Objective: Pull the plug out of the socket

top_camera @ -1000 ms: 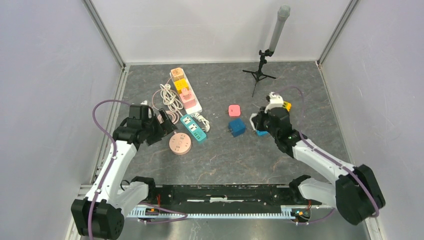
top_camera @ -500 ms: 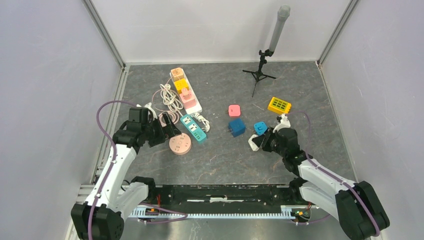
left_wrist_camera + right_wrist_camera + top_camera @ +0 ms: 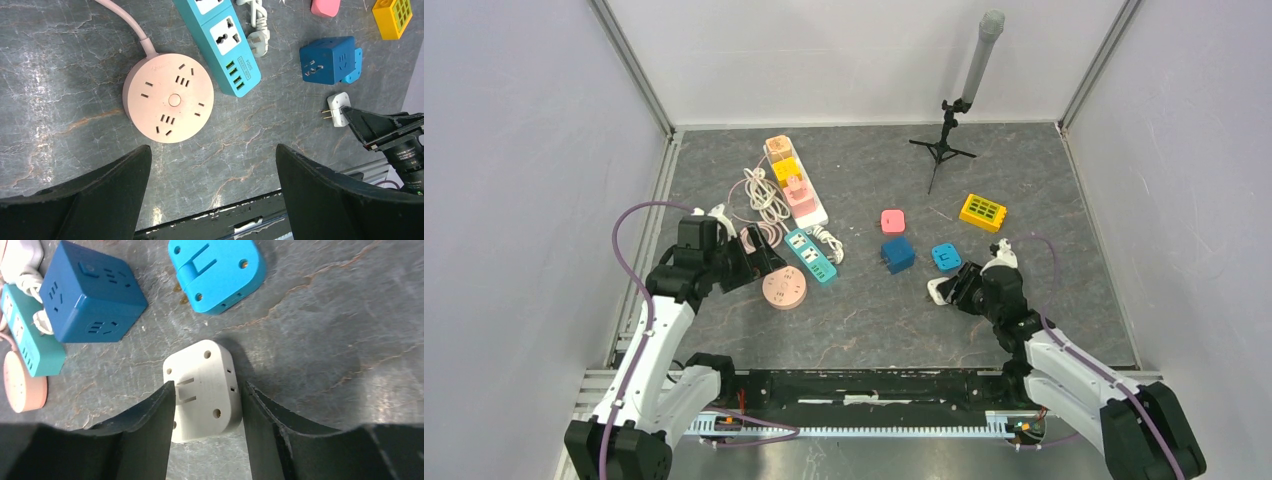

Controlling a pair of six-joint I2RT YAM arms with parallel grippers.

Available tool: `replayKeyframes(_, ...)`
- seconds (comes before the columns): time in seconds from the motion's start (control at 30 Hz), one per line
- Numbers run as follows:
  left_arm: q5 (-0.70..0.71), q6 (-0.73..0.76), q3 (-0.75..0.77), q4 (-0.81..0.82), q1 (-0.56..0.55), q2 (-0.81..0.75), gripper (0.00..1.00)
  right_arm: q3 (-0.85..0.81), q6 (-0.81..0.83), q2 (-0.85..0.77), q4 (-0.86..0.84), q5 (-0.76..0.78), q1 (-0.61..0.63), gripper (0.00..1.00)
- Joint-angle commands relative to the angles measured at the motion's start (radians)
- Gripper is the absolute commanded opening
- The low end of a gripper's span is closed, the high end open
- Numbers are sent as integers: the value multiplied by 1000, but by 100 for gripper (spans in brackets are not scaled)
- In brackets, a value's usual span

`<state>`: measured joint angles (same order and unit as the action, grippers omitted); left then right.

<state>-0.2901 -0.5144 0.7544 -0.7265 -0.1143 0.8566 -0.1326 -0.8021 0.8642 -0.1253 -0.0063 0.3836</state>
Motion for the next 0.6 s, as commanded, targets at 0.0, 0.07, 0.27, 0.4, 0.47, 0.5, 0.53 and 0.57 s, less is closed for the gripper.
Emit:
replayKeyframes(0.0, -4, 30, -3, 30, 2, -9, 100, -7, 43, -42, 85, 131, -5, 58)
replayKeyframes(0.07, -4, 30, -3, 30, 2, -3, 100, -15, 62, -58, 108, 158, -5, 64)
replayKeyframes(0.27, 2, 29, -2, 30, 2, 7, 100, -28, 143, -165, 225, 240, -5, 79)
replayKeyframes(0.4, 13, 26, 0, 30, 2, 13, 100, -42, 222, -292, 259, 266, -4, 85)
replayKeyframes(0.47, 29, 18, 0, 31, 2, 8, 100, -62, 269, -336, 245, 254, -5, 88)
replayKeyframes(0.5, 38, 16, 0, 30, 2, 2, 100, -74, 301, -347, 219, 229, -5, 89)
replayKeyframes(0.53, 50, 13, 2, 30, 2, -2, 100, -83, 322, -349, 188, 203, -6, 89)
replayKeyframes(0.57, 64, 13, 5, 29, 2, -9, 100, -89, 340, -342, 139, 159, -6, 90)
